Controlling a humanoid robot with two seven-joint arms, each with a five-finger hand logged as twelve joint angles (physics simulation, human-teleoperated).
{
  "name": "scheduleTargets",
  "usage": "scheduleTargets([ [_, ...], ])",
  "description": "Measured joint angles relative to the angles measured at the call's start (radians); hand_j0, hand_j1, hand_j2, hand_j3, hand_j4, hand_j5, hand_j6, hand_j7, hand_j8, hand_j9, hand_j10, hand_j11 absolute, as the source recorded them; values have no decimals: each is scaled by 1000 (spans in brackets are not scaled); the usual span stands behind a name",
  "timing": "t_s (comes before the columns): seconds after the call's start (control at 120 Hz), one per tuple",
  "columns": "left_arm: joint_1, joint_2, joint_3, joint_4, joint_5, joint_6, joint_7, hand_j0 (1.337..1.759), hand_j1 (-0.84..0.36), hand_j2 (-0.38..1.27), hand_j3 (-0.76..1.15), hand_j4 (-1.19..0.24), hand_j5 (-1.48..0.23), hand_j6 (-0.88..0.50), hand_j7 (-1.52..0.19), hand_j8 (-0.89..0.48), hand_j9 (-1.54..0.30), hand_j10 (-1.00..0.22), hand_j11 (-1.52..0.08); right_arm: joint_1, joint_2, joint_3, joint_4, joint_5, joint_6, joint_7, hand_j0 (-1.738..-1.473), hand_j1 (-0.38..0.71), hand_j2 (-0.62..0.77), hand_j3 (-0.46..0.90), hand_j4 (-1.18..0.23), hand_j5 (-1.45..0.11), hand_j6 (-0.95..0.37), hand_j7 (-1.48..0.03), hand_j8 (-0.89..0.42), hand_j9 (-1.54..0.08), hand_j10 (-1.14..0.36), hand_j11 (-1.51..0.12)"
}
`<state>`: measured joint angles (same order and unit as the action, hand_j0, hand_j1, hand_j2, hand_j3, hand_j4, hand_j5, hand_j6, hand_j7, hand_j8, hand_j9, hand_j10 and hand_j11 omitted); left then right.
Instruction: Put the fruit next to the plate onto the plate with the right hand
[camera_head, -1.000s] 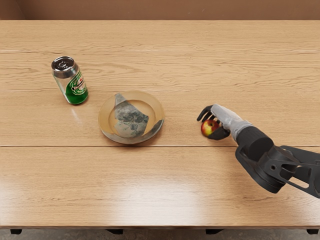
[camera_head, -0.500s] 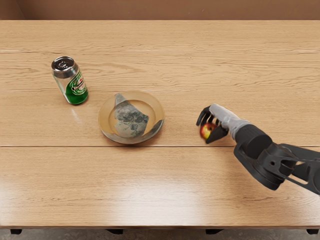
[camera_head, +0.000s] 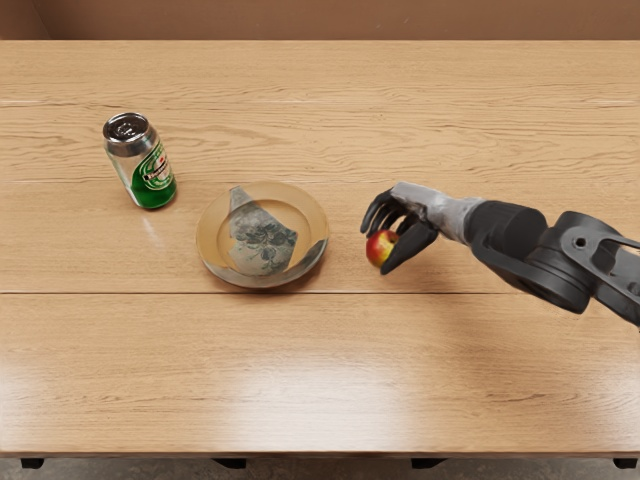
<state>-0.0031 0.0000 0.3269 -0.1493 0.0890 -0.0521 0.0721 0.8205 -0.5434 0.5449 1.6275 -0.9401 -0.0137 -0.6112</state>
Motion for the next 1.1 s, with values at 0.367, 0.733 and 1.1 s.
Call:
scheduleTargets([
  [0.367,0,0,1,0,0,0,0,1658,55,49,0,-245,-318,-245,-318,-245,-318,-245,-318,132,166,47,-21,11,86,0,-1658,318,459,-1,-702,-1001,-595,-951,-401,-996,-527,-971],
  [0.733,0,0,0,0,0,0,0,1658,55,49,0,-245,-318,-245,-318,-245,-318,-245,-318,226,401,-53,-227,-85,86,0,-1658,366,569,0,-715,-1029,-586,-972,-400,-1015,-531,-992],
  [1.1,0,0,0,0,0,0,0,1658,55,49,0,-245,-318,-245,-318,-245,-318,-245,-318,235,431,-65,-267,-101,80,0,-1658,214,145,0,-522,-703,-494,-689,-411,-697,-467,-694],
])
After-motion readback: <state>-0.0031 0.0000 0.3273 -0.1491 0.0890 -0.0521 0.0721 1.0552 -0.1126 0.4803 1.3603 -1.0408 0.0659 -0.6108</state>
